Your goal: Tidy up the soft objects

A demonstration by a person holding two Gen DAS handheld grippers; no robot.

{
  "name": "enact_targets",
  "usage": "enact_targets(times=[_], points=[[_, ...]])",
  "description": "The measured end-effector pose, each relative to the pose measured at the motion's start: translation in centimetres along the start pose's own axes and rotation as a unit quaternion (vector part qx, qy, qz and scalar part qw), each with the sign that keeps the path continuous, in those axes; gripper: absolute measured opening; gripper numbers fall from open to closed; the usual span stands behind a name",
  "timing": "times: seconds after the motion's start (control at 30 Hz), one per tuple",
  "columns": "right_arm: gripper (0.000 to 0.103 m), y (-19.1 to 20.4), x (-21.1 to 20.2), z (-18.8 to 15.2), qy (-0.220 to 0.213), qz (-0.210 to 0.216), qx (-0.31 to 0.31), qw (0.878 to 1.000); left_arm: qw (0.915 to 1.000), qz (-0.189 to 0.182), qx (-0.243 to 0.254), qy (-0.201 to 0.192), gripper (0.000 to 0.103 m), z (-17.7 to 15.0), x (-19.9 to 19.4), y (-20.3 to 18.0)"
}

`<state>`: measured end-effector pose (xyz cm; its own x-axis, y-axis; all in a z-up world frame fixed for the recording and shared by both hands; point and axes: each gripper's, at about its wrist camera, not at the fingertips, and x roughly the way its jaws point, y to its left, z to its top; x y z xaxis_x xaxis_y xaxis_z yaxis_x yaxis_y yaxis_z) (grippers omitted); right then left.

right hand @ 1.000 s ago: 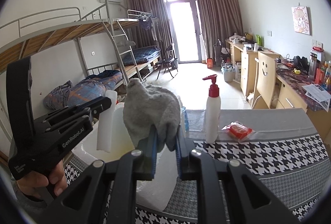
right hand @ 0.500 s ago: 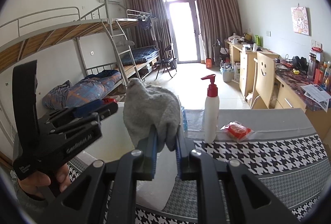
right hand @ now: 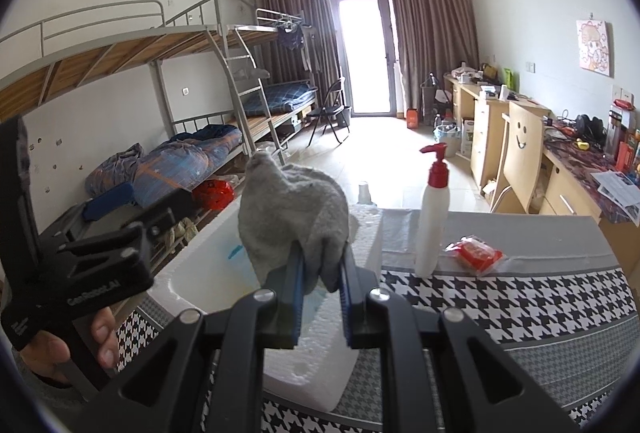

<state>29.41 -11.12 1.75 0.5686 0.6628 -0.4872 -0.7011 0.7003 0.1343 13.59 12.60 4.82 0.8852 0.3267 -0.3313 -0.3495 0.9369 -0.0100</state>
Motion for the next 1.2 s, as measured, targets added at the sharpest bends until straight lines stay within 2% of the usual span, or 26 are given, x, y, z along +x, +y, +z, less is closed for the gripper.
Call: enact_targets(times=[0.23,0.6,0.7,0.8,0.83,0.87,1.2], points=[[0.019,0.9,0.8,0.1,0.01,0.014,-0.003,1.0,0.9999,0.012,0.002,-0.005,0.102,-0.4,-1.0,0.7],[0.02,1.3,2.9,0.1,0.037,0.017,0.02,0.999,1.0,0.006,0.002,-0.005,0.102,-1.1,-2.1,1.5],[0.026,1.4,3.8,-0.1,0.051,0.017,0.023,0.998,1.0,0.005,0.001,-0.008,0.102,-1.2,-2.5,1.7],[0.043,1.3,4.5,-0.5,0.067,0.02,0.033,0.997,0.9999,0.007,0.001,-0.009,0.102,-1.2,-2.6,1.8],[0.053,1.2,4.8,-0.6,0.074,0.026,0.038,0.996,0.9999,0.008,0.001,-0.009,0.102,-1.2,-2.6,1.8],[0.057,1.2,4.7,-0.7,0.07,0.032,0.038,0.996,0.9999,0.009,0.0,-0.009,0.102,-1.1,-2.6,1.8],[0.063,1.5,2.0,-0.6,0.046,0.032,0.03,0.998,0.9999,0.006,-0.003,-0.012,0.102,-1.0,-3.2,1.3]])
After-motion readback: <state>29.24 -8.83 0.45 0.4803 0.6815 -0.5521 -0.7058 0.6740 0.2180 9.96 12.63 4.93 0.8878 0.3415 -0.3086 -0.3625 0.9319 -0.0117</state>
